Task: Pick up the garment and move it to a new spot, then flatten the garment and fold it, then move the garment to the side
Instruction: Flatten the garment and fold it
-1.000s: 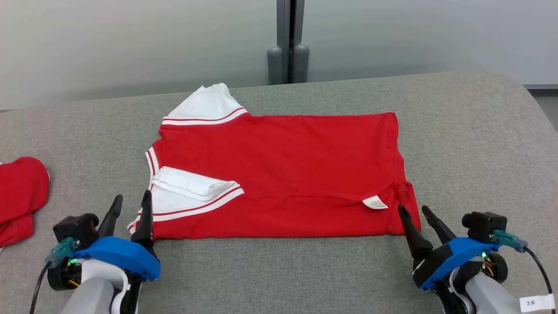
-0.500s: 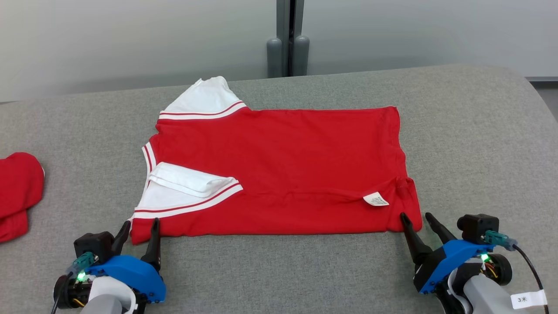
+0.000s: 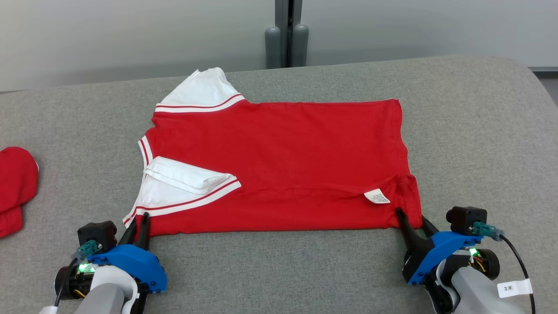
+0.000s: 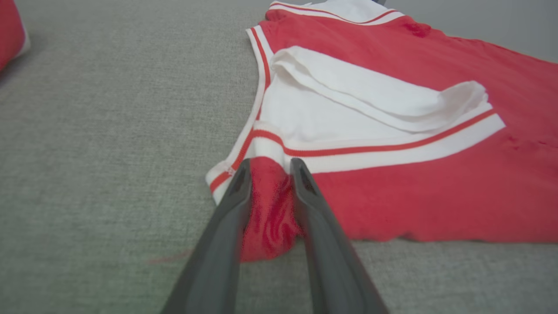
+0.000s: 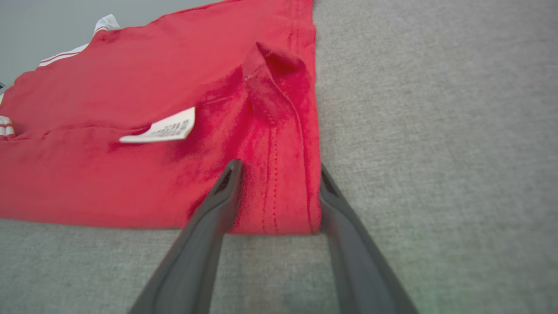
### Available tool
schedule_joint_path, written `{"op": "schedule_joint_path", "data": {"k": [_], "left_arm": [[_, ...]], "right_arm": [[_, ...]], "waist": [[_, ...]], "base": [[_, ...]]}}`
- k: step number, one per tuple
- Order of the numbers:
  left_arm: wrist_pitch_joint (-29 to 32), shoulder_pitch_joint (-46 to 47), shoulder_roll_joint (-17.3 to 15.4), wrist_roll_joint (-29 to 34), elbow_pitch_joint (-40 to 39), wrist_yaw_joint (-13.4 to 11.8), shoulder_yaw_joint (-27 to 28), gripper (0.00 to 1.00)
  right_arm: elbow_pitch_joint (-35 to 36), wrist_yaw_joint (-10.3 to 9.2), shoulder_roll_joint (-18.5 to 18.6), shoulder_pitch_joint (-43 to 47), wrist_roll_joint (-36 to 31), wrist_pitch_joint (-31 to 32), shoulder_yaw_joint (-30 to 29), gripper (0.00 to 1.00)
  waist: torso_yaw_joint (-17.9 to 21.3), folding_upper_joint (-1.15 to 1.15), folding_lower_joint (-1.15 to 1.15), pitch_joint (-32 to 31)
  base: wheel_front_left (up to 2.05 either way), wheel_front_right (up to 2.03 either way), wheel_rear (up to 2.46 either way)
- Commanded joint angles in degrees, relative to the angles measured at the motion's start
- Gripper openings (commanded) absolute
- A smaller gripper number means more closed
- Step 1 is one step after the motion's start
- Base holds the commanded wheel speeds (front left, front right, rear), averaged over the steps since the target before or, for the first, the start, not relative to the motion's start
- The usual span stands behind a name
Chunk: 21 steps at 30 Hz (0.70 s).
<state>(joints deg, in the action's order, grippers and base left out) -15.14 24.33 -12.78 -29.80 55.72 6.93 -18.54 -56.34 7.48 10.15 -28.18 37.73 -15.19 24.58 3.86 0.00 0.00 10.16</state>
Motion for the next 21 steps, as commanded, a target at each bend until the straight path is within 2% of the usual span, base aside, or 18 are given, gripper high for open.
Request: {"op": "schedule_joint_path", "data": {"k": [1,9,16,21], "left_arm": [[0.01,0.46,-0.07,0.04,0.36,0.14,0.36,0.00],[-0.01,-1.65,0.87,0.80,-1.92,0.40,1.96,0.00],[-0.02,-8.65,1.35,2.23,-8.47,0.54,3.63,0.00],[-0.03,-14.69,2.03,3.42,-13.71,-0.46,4.55,0.00]], "right_arm": [[-0.59,0.03,-0.42,-0.41,0.33,0.20,0.17,0.00],[1.24,0.03,0.19,0.93,1.65,0.07,-0.17,0.00],[7.30,0.03,1.50,7.34,2.63,0.04,-2.00,0.00],[11.99,0.03,2.70,12.97,3.26,0.05,-3.16,0.00]], "waist": [[-0.13,0.00,0.00,0.06],[-0.53,0.00,0.00,-1.86],[-1.18,0.00,0.00,-5.88],[-1.85,0.00,0.00,-8.00]], "base": [[0.00,0.00,0.00],[0.00,0.00,0.00],[0.00,0.00,0.00],[0.00,0.00,0.00]]}}
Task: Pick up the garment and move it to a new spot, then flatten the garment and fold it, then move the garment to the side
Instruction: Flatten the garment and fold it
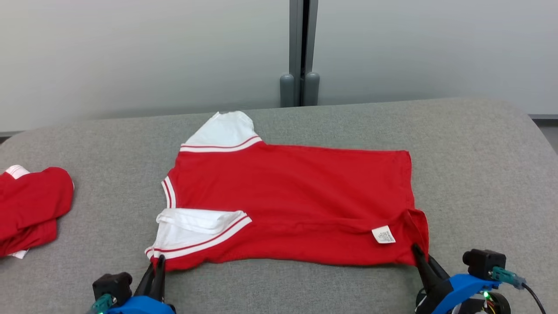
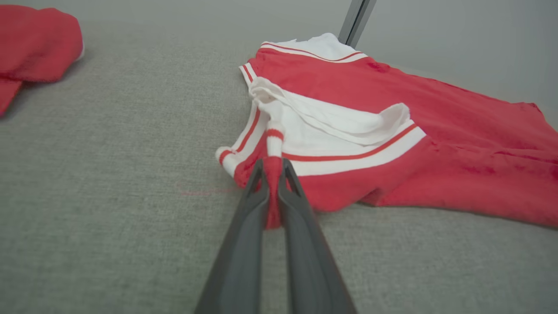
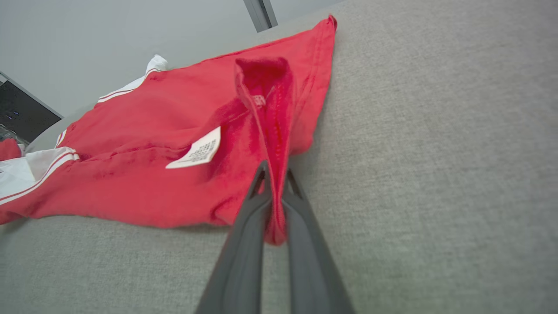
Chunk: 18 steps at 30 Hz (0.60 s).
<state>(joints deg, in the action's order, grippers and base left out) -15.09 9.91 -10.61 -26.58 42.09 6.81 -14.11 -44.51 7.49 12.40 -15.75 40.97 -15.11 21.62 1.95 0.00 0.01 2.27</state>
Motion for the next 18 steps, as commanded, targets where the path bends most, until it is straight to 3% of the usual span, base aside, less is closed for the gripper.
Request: {"op": "schedule_joint_path", "data": {"k": [1,13,18], "left_arm": [[-0.12,-1.44,0.01,0.53,-1.30,-0.58,0.16,0.00],[2.04,-15.18,-0.77,0.16,-17.06,-4.82,1.20,0.00],[4.71,-18.21,-0.38,-0.24,-21.27,-5.43,-0.18,0.00]], "right_arm": [[1.18,0.01,0.71,1.73,0.17,-0.03,-0.47,0.00],[12.95,0.00,5.82,14.89,0.34,2.15,-5.17,0.00],[15.87,0.01,5.24,17.35,-1.23,5.42,-8.44,0.00]], "waist": [[-0.07,0.00,-0.01,-0.49],[-0.80,0.00,-0.01,-2.65],[-0.57,0.00,-0.01,-2.52]], "base": [[0.00,0.00,0.00],[0.00,0.00,0.00],[0.00,0.00,0.00]]}}
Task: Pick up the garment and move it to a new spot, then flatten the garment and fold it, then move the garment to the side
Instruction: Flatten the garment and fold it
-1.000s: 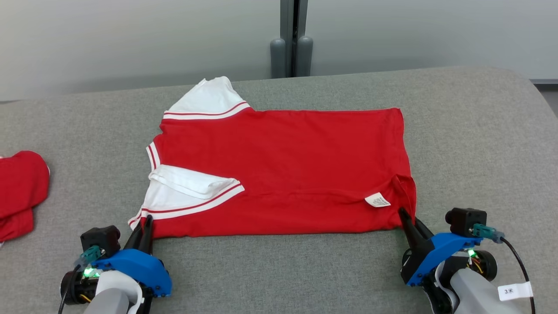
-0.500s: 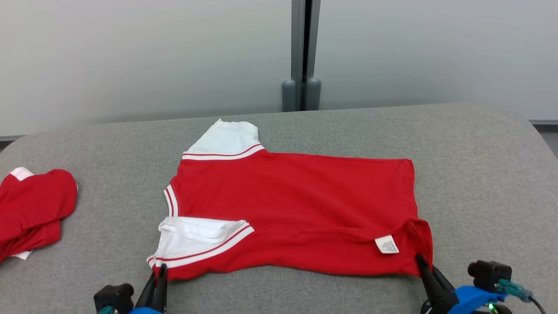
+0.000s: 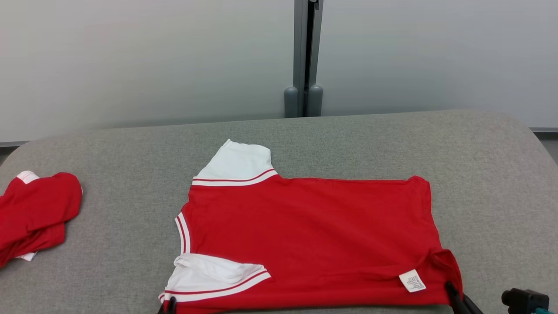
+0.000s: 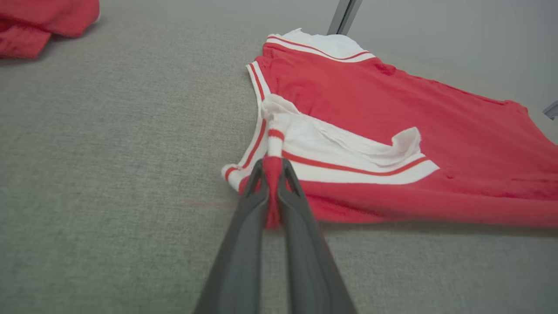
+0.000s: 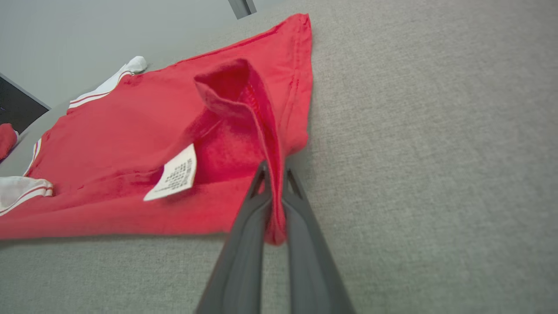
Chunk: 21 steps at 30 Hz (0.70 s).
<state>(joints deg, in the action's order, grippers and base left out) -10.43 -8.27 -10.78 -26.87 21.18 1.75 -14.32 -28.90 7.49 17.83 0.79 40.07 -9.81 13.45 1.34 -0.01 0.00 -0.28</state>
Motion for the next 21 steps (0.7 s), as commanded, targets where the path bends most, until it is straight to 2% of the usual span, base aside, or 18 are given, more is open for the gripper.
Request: {"op": "schedule_joint_path", "data": {"k": [1,3,4,5,6,7,16,21], "left_arm": [[0.11,-0.25,0.23,-0.42,-0.62,-0.25,-0.05,0.00],[0.44,-0.40,0.09,0.21,-0.13,-0.39,-0.62,0.00],[-0.16,-0.09,0.42,0.10,-0.12,-0.62,-0.53,0.32],[-0.50,0.27,0.80,-0.09,0.09,-0.64,-0.41,1.00],[-0.90,0.58,0.73,0.31,0.42,-0.73,-0.59,1.00],[-1.29,1.08,0.75,0.54,0.48,-0.73,-0.60,1.00],[-4.67,4.95,1.14,2.06,-1.02,-1.06,2.94,1.00],[-4.78,7.19,2.55,6.02,-6.88,-1.10,7.75,1.00]], "right_arm": [[0.54,0.01,-0.75,1.06,-0.35,0.73,-0.74,0.00],[0.62,0.01,-1.52,1.58,-0.94,2.10,-1.30,0.00],[0.44,0.01,-1.93,1.73,-1.22,2.67,-1.61,0.00],[0.52,0.01,-2.28,1.72,-1.50,2.92,-1.95,0.05],[0.60,0.01,-2.54,1.74,-1.95,3.01,-2.30,0.69],[0.71,0.01,-2.71,1.79,-2.74,2.70,-2.63,1.00],[4.05,0.01,-4.18,-1.92,-8.75,-1.68,-7.18,1.00],[7.44,0.01,-6.21,-4.40,-12.98,-4.36,-7.91,1.00]], "waist": [[0.02,0.01,0.00,0.08],[0.06,0.01,0.00,0.15],[0.06,0.01,0.00,0.19],[0.02,0.01,0.00,0.22],[0.03,0.01,0.00,0.22],[0.02,0.01,0.00,0.23],[0.73,0.01,0.00,0.22],[1.01,0.01,0.00,0.30]], "base": [[0.00,0.00,0.00],[0.00,0.00,0.00],[0.00,0.00,0.00],[0.00,0.00,0.00],[0.00,0.00,0.00],[0.00,0.00,0.00],[0.00,0.00,0.00],[0.00,0.00,0.00]]}}
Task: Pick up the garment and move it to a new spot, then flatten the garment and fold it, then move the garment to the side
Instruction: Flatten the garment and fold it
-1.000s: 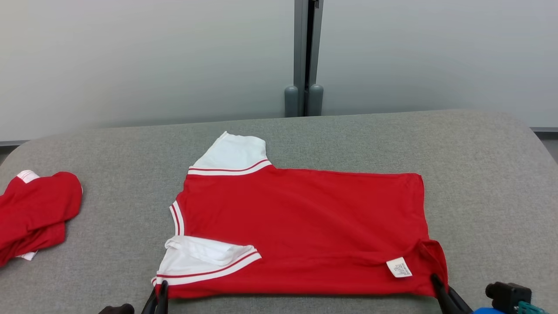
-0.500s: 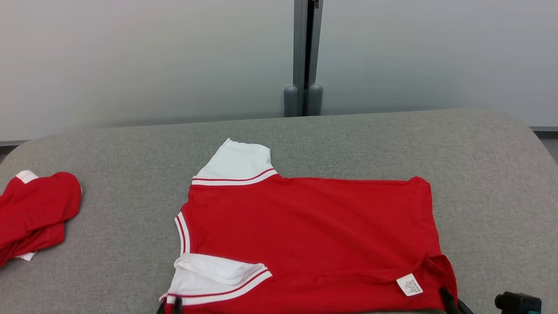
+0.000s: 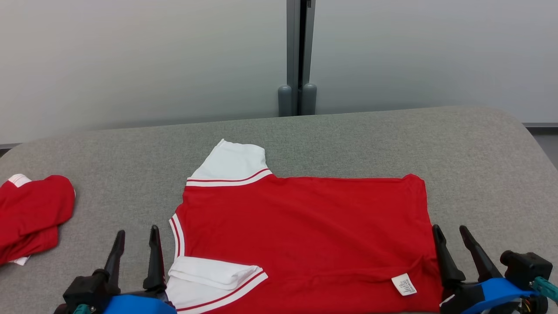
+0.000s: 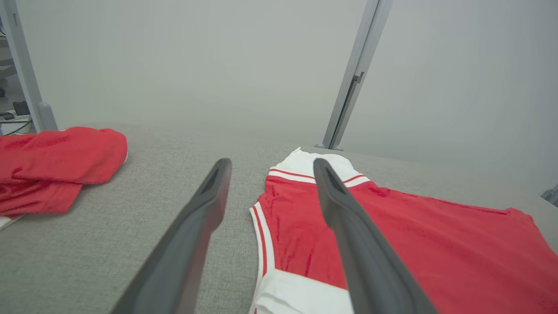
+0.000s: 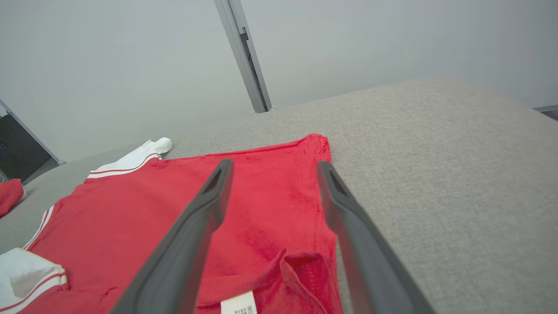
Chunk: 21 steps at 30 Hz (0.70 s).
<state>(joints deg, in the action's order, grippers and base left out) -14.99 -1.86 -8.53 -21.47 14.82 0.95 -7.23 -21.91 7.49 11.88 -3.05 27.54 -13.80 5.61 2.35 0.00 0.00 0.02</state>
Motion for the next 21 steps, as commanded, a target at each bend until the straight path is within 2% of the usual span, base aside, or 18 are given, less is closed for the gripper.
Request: {"op": "schedule_joint_path", "data": {"k": [1,8,21], "left_arm": [[-0.23,1.01,0.55,1.74,-1.54,-0.16,1.55,1.00],[-0.24,2.72,1.30,10.11,-4.21,0.52,5.22,1.00],[-0.25,0.28,1.30,16.05,-0.43,1.41,7.25,1.00]], "right_arm": [[1.16,0.01,-0.74,-1.01,-1.38,-0.73,-0.11,1.00],[7.13,0.01,-4.30,-1.68,-8.83,-1.41,-2.31,1.00],[10.64,0.01,-6.63,3.30,-14.56,-1.42,-5.66,1.00]], "waist": [[0.05,0.00,0.00,-0.01],[0.28,0.00,0.00,-0.23],[0.70,0.00,0.00,-1.36]], "base": [[0.00,0.00,0.00],[0.00,0.00,0.00],[0.00,0.00,0.00]]}}
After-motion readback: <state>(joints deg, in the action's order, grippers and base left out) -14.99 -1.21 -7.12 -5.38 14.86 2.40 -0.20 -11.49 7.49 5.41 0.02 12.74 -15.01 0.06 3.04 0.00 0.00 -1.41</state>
